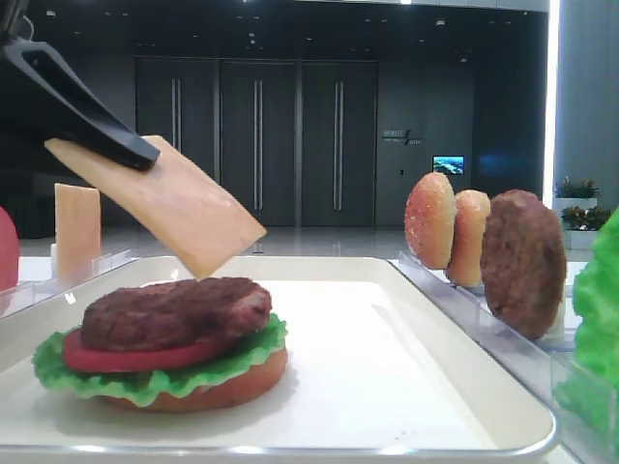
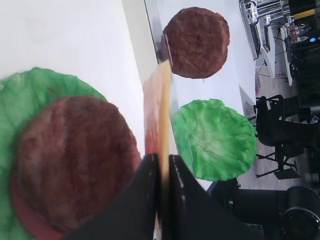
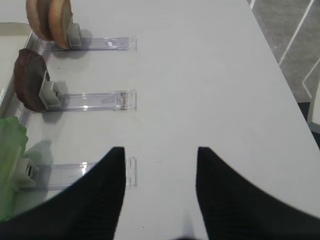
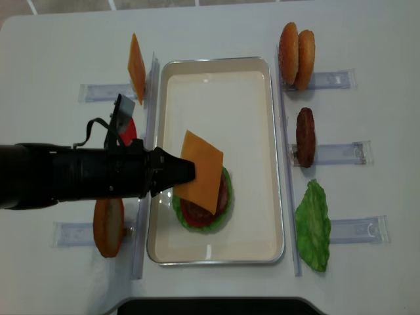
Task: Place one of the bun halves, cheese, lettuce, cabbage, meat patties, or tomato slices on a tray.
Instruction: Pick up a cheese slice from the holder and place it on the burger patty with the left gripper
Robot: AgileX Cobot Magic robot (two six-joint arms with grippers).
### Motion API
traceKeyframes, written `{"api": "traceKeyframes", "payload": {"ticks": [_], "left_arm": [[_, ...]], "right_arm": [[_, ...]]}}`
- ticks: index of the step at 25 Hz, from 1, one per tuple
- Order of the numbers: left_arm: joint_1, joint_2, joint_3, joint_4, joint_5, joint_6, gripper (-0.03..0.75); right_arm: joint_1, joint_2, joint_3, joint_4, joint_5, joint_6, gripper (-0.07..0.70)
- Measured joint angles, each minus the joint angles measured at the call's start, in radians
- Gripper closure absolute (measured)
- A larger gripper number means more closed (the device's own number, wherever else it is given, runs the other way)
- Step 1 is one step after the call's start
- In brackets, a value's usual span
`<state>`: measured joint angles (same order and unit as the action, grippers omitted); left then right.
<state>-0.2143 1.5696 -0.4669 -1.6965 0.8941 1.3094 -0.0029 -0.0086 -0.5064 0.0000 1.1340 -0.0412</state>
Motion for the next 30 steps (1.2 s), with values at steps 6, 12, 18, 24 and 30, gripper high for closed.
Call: {"api": "traceKeyframes", "payload": {"ticks": [6, 12, 18, 24, 30], "left_arm": [[0.0, 0.0, 0.0, 0.008, 0.01, 0.0, 0.692], [0.0, 0.01, 0.0, 0.018, 0.017, 0.001, 0.692], [0.0, 0.104, -0.001, 0.009, 0.062, 0.044, 0.692], [0.0, 0.132, -0.002, 0.004, 0.111, 0.089, 0.692], [0.0, 0.132, -0.002, 0.004, 0.114, 0.096, 0.692]], "right_arm": [[0.0, 0.0, 0.0, 0.0, 0.0, 0.0, 0.313], [0.0, 0.0, 0.0, 0.0, 0.0, 0.0, 0.313], [0.0, 0.0, 0.0, 0.0, 0.0, 0.0, 0.313], [0.0, 0.0, 0.0, 0.0, 0.0, 0.0, 0.313], [0.0, 0.0, 0.0, 0.0, 0.0, 0.0, 0.313]]}}
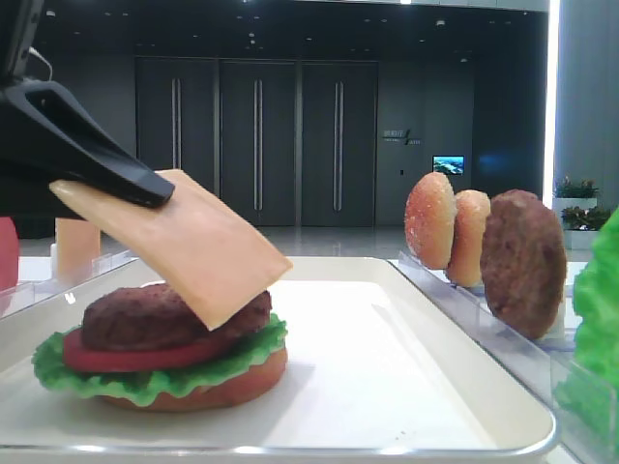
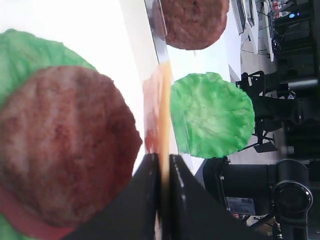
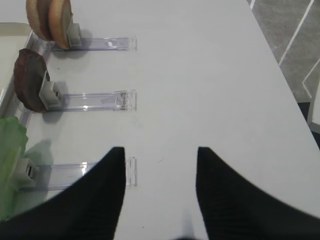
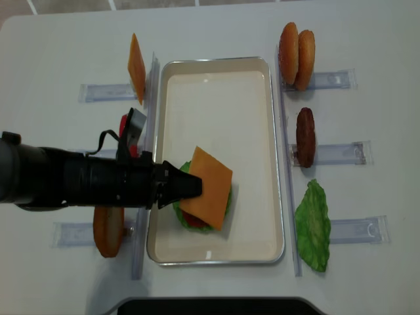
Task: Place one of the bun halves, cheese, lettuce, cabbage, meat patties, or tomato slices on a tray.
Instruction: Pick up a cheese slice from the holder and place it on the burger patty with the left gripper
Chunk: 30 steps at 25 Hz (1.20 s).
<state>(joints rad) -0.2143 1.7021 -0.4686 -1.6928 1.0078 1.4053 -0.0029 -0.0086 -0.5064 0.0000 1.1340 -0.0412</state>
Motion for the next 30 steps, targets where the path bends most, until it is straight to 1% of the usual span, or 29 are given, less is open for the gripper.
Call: {"api": "traceKeyframes", "payload": {"ticks": [12, 30], "left_arm": [[0.0, 0.0, 0.0, -0.001, -0.01, 0.028, 0.692], [0.0, 0.0, -0.001, -0.001, -0.011, 0.112, 0.692]], "right_arm": [[0.0, 0.0, 0.0, 0.0, 0.0, 0.0, 0.313], [0.0, 0.0, 0.0, 0.0, 0.0, 0.0, 0.313]]}}
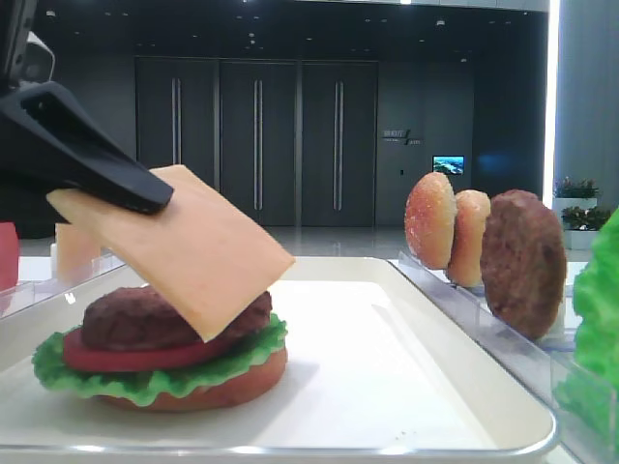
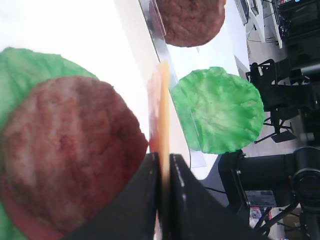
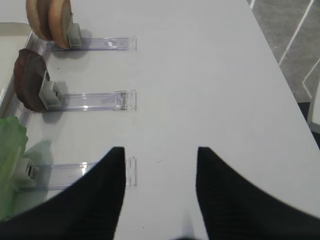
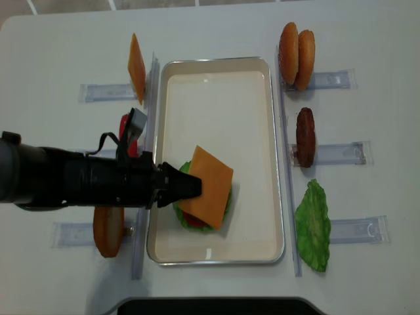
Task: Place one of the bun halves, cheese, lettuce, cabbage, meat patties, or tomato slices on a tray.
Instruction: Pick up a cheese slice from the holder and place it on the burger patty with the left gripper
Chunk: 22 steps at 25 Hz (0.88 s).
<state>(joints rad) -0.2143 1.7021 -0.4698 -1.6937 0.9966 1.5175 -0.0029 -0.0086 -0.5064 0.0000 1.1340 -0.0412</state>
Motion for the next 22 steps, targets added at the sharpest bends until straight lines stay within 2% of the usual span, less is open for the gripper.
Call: {"api": "traceKeyframes", "payload": {"ticks": [22], "left_arm": [[0.0, 0.0, -0.028, 0.0, 0.0, 0.033, 0.692]], "right_arm": [[0.0, 0.0, 0.0, 0.0, 0.0, 0.0, 0.313]]}}
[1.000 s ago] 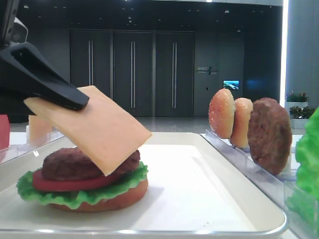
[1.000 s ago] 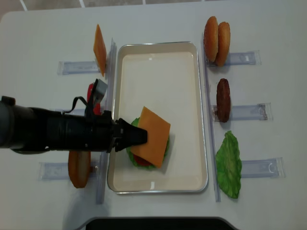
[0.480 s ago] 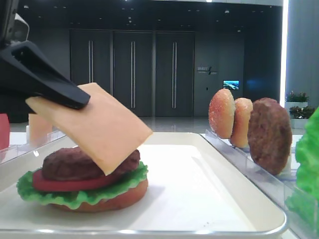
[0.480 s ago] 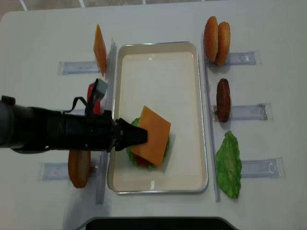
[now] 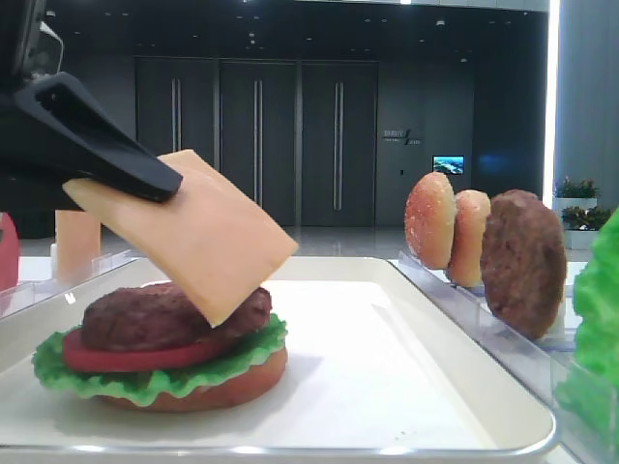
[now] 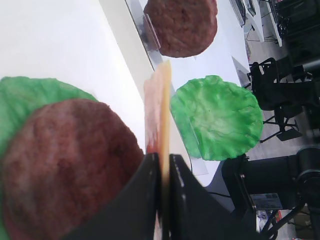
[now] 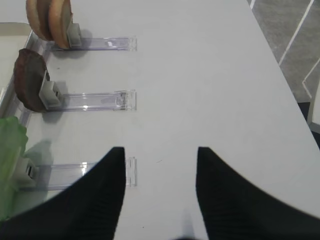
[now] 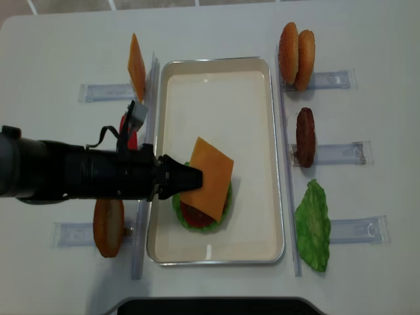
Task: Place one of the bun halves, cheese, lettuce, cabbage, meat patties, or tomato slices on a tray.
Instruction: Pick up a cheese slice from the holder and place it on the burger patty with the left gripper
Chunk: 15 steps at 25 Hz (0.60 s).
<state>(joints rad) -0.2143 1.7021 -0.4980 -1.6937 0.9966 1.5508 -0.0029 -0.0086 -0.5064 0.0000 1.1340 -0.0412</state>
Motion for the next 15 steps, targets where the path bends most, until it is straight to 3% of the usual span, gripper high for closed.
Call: {"api": "traceKeyframes", "payload": {"ticks": [9, 15], "left_arm": [[0.0, 0.0, 0.0, 0.0, -0.003, -0.006, 0.683], [0.0, 0.0, 0.0, 0.009, -0.053, -0.043, 0.559]], "right_arm": [[0.0, 0.0, 0.0, 0.0, 0.0, 0.0, 0.313], [0.0, 0.0, 0.0, 0.0, 0.0, 0.0, 0.313]]}}
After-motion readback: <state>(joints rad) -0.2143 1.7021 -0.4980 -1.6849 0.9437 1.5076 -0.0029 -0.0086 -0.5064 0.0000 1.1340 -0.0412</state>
